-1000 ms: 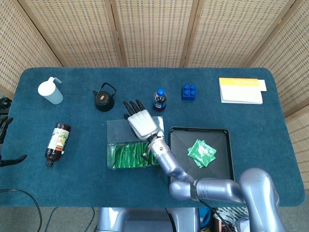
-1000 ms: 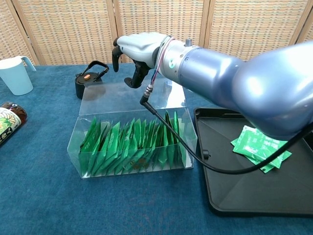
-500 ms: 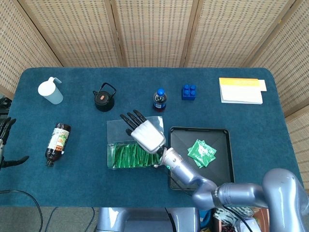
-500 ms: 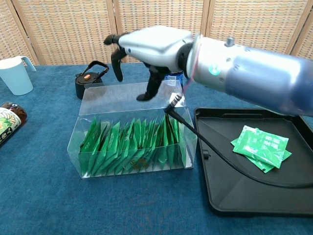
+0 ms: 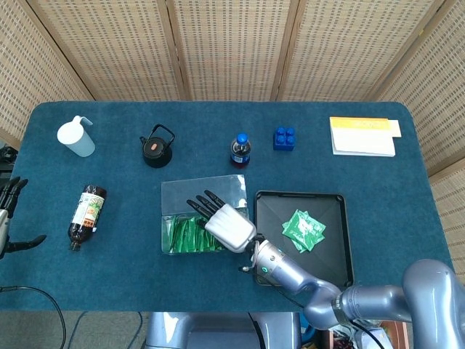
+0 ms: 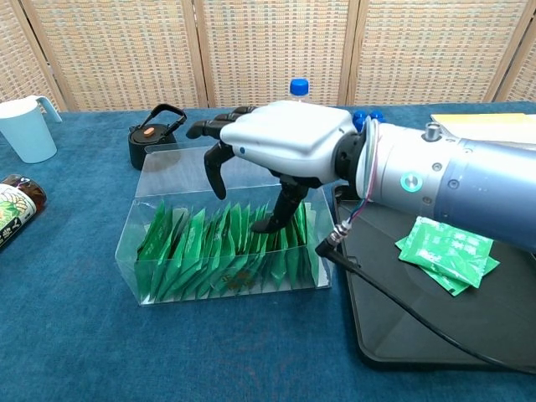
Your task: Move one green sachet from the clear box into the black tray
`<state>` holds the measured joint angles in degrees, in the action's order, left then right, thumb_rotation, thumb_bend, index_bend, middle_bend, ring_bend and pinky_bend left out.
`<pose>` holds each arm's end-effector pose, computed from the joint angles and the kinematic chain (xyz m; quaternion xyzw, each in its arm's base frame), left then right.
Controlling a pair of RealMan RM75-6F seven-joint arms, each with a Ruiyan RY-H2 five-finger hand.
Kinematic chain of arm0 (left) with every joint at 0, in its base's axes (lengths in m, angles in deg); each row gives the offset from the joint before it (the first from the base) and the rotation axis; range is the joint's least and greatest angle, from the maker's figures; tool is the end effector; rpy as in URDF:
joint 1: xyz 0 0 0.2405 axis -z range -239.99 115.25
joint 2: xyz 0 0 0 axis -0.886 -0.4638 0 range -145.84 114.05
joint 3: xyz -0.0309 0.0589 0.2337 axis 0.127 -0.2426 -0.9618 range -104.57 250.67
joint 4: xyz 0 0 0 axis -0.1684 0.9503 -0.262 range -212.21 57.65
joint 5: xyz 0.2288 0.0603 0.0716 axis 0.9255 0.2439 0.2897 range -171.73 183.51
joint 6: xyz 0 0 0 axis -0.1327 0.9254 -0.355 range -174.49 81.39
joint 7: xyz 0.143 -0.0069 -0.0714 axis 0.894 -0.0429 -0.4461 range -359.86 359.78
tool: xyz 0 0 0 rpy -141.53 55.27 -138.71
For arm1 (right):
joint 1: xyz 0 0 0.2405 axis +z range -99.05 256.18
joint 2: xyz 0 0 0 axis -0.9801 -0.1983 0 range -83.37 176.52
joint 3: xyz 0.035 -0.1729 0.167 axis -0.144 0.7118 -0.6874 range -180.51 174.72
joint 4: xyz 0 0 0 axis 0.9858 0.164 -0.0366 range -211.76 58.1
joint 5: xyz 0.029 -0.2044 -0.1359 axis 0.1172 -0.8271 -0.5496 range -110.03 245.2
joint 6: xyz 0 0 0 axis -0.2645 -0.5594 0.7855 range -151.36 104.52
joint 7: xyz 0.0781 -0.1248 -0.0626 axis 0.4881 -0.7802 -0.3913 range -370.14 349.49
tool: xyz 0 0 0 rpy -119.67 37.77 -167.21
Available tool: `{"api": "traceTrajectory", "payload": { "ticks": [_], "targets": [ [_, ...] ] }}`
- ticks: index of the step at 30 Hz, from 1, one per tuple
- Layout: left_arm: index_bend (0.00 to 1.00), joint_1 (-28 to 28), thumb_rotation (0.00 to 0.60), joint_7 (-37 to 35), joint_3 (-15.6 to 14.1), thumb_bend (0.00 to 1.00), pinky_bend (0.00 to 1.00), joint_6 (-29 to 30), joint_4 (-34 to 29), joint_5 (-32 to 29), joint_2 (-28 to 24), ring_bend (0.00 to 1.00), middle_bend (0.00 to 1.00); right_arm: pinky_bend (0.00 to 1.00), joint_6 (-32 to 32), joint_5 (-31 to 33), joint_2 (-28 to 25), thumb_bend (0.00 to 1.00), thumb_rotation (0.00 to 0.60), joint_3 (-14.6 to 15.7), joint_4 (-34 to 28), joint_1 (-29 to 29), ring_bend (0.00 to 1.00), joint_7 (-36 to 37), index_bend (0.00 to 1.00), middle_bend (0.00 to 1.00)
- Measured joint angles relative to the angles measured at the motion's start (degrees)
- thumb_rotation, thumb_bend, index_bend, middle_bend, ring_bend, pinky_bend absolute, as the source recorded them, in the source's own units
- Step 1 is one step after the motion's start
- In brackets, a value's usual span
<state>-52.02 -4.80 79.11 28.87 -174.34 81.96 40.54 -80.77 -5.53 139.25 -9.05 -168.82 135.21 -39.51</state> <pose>-0.3163 0.2407 0.1489 -0.5698 -0.4405 -0.3745 0.5840 -0.0034 -0.3034 -0.0907 0.8371 -0.1824 0.4255 0.2913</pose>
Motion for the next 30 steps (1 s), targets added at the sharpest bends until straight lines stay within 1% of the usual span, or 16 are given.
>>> {"api": "traceTrajectory", "payload": {
  "ticks": [12, 30],
  "targets": [
    [0.00, 0.15, 0.600, 0.37, -0.11, 0.10, 0.00, -0.24, -0.06, -0.09, 0.10, 0.00, 0.00, 0.00, 0.73, -0.88, -0.41, 0.41, 0.600, 0.63, -0.40, -1.71, 0.00, 0.09, 0.48, 0.10],
    [0.00, 0.29, 0.600, 0.59, -0.15, 0.10, 0.00, -0.34, -0.15, -0.18, 0.15, 0.00, 0.00, 0.00, 2.34, -1.36, 0.47, 0.42, 0.600, 0.40, 1.77, -2.99, 0.00, 0.91, 0.48, 0.10]
  ]
}}
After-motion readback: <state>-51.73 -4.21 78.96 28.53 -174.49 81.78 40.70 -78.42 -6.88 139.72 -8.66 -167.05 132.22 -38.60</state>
